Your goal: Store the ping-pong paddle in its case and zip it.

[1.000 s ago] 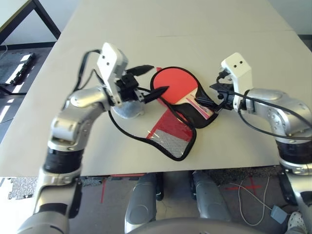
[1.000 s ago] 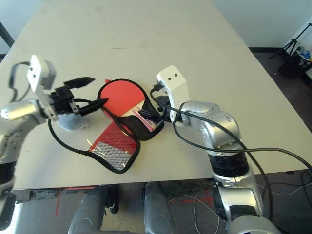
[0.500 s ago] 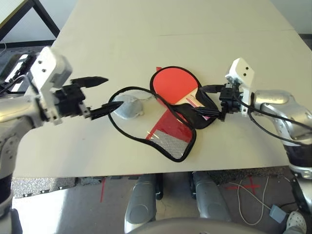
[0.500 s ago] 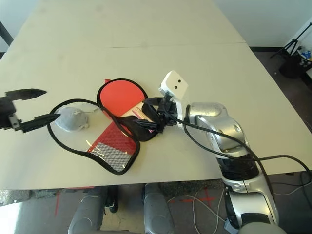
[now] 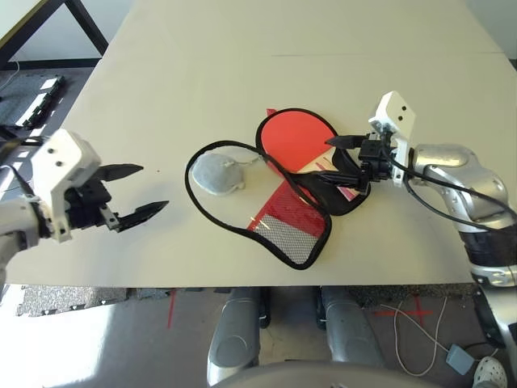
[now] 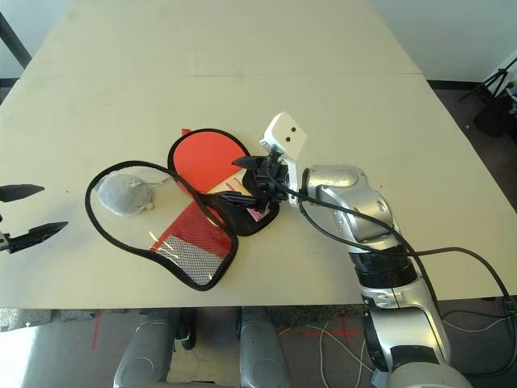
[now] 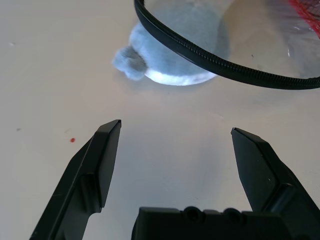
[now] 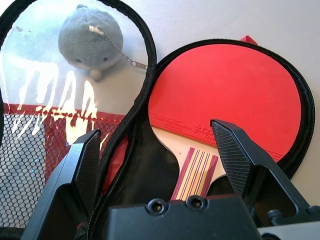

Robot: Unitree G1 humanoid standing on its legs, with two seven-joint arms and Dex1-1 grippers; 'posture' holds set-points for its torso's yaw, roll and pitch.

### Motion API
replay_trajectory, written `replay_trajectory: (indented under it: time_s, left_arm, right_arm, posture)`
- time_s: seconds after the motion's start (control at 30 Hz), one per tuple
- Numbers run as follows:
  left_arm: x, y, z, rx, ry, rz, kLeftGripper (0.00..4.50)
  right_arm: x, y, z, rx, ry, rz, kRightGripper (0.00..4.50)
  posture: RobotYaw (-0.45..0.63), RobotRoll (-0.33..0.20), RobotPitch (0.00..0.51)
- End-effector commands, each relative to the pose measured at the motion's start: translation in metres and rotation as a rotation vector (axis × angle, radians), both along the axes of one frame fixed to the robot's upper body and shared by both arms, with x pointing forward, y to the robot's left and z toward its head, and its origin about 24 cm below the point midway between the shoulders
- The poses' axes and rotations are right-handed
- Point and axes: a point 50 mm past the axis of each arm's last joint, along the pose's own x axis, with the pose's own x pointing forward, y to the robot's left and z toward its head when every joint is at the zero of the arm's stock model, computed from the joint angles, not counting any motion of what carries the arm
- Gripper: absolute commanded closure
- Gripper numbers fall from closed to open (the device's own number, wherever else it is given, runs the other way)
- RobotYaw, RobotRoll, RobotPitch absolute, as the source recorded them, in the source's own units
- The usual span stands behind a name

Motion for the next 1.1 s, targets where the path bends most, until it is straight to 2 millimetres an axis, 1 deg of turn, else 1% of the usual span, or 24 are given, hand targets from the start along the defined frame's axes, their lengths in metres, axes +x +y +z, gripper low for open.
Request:
replay_trajectory:
  time_s: [0.03,0.1,0.23,0.3,0.33,0.4,0.5,0.6,0.7,0.83,1.0,1.1]
  left_arm:
    - [0.002,-0.014,-0.014,-0.005,0.042,-0.049,0.00]
    - [0.005,-0.026,-0.013,-0.050,0.041,-0.076,0.00]
    - [0.009,-0.040,0.000,-0.086,0.033,-0.128,0.00]
    - [0.008,-0.046,0.005,-0.078,0.061,-0.161,0.00]
    - [0.007,-0.050,0.007,-0.071,0.082,-0.185,0.00]
    - [0.007,-0.061,0.013,-0.108,0.083,-0.225,0.00]
    - [0.011,-0.078,0.026,-0.163,0.051,-0.288,0.00]
    - [0.020,-0.096,0.039,-0.228,-0.021,-0.356,0.00]
    - [0.037,-0.114,0.048,-0.304,-0.147,-0.388,0.00]
    - [0.061,-0.140,0.048,-0.454,-0.259,-0.383,0.00]
    - [0.080,-0.166,0.038,-0.529,-0.301,-0.392,0.00]
    - [0.088,-0.172,0.033,-0.532,-0.331,-0.376,0.00]
  right_arm:
    - [-0.005,-0.003,-0.002,-0.023,0.004,0.015,0.01]
    - [-0.005,-0.005,-0.002,-0.028,0.003,0.005,0.01]
    - [-0.006,-0.007,-0.003,-0.034,0.006,-0.002,0.01]
    - [-0.007,-0.009,-0.003,-0.036,0.007,-0.006,0.01]
    - [-0.007,-0.010,-0.002,-0.037,0.007,-0.010,0.01]
    - [-0.005,-0.015,-0.001,-0.044,0.001,-0.028,0.01]
    - [-0.003,-0.024,0.002,-0.061,-0.008,-0.059,0.01]
    - [0.000,-0.038,0.007,-0.075,-0.022,-0.101,0.01]
    - [0.005,-0.057,0.013,-0.090,-0.044,-0.168,0.01]
    - [0.012,-0.078,0.018,-0.095,-0.063,-0.264,0.01]
    - [0.018,-0.095,0.016,-0.102,-0.044,-0.340,0.01]
    - [0.019,-0.101,0.016,-0.085,-0.032,-0.375,0.01]
  posture:
    - [0.16,0.000,0.247]
    - [0.15,0.000,0.246]
    - [0.14,0.000,0.243]
    - [0.14,0.000,0.242]
    - [0.13,0.000,0.241]
    - [0.12,0.000,0.238]
    - [0.12,0.000,0.236]
    - [0.10,0.000,0.234]
    - [0.09,0.000,0.233]
    - [0.08,0.000,0.234]
    - [0.06,0.000,0.236]
    - [0.06,0.000,0.237]
